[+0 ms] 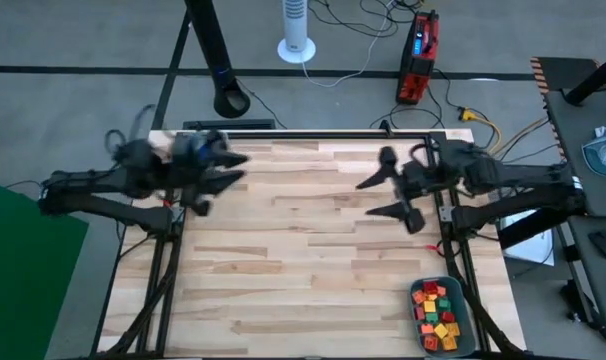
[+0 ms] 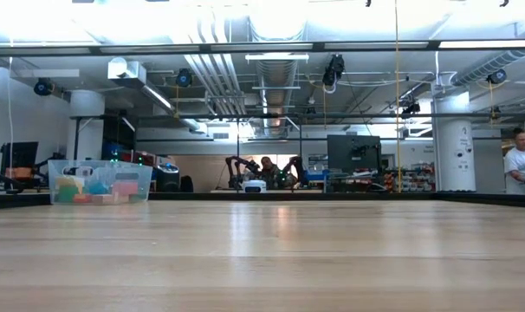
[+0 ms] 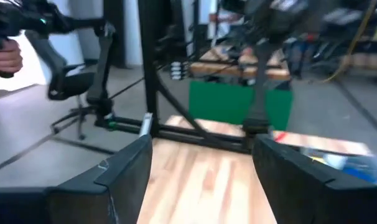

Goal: Sort blocks by size
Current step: Return to Home Position

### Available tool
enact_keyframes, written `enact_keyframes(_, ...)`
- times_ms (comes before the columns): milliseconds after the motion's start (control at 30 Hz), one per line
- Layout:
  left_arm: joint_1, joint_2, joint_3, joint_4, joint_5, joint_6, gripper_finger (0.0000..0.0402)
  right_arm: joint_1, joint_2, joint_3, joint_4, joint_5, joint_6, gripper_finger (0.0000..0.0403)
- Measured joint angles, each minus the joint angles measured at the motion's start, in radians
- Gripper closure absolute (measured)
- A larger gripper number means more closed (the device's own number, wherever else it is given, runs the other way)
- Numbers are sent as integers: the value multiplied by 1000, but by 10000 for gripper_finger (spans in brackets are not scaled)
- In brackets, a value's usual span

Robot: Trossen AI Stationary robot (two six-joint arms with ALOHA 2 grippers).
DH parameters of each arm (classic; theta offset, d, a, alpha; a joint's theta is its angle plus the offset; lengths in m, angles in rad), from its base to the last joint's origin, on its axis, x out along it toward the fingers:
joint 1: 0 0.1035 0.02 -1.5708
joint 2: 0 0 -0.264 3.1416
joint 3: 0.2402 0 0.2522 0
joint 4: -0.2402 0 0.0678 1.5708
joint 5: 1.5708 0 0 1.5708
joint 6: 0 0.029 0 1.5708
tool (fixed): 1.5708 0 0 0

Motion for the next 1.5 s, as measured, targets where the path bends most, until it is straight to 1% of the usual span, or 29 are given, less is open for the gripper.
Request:
enact_keyframes(67,-6,-115,-97,15,-23,3,247,-19,-84,-60,-2,-6,-19,136)
enact_keyframes(200,-11,-327,-278,64,-35,7,247,-36,-266,-198,-7,1,-27,130)
enact_keyframes(333,-11,-490,-446,133,-83,50,247,-71,-452,-323,-4,-1,-14,125)
enact_keyframes(400,-11,-560,-523,187,-84,70,247,-86,-541,-379,-8,6,-2,122)
enact_keyframes(533,-11,-676,-656,289,-86,78,247,-100,-714,-468,-12,0,17,117)
enact_keyframes(633,-11,-732,-759,359,-87,75,247,-100,-846,-529,-36,9,30,113)
enact_keyframes(767,-11,-774,-895,491,-86,74,247,-100,-1035,-636,-143,86,48,107)
enact_keyframes(833,-13,-768,-977,567,-85,69,247,-100,-1052,-679,-115,107,37,104)
enact_keyframes(900,-14,-755,-1058,657,-77,63,247,-100,-1036,-693,-156,78,-7,101)
enact_keyframes(933,-15,-750,-1090,690,-72,68,247,-100,-1008,-713,-114,69,-33,99)
enact_keyframes(967,-16,-750,-1085,645,-63,82,247,-100,-997,-737,-68,59,-53,97)
enact_keyframes(1000,-16,-747,-1071,561,-61,101,247,-100,-997,-774,-27,50,-70,96)
enact_keyframes(1033,-16,-737,-1070,507,-67,122,247,-100,-997,-826,12,46,-89,94)
enact_keyframes(1067,-16,-723,-1074,472,-88,140,247,-100,-992,-882,98,42,-97,92)
enact_keyframes(1133,-16,-705,-1091,480,-117,172,247,-100,-1001,-989,286,46,-90,90)
enact_keyframes(1233,-17,-684,-1090,488,-122,210,247,-99,-1006,-1140,487,46,-66,86)
enact_keyframes(1300,-18,-671,-1090,472,-115,227,247,-100,-1010,-1131,394,67,-75,83)
enact_keyframes(1367,-18,-660,-1090,462,-88,218,247,-100,-1005,-1135,315,135,-58,80)
enact_keyframes(1433,-20,-642,-1090,467,-67,165,247,-100,-1005,-1136,271,212,7,78)
enact_keyframes(1500,-21,-625,-1090,486,-43,97,247,-100,-1004,-1136,242,238,117,76)
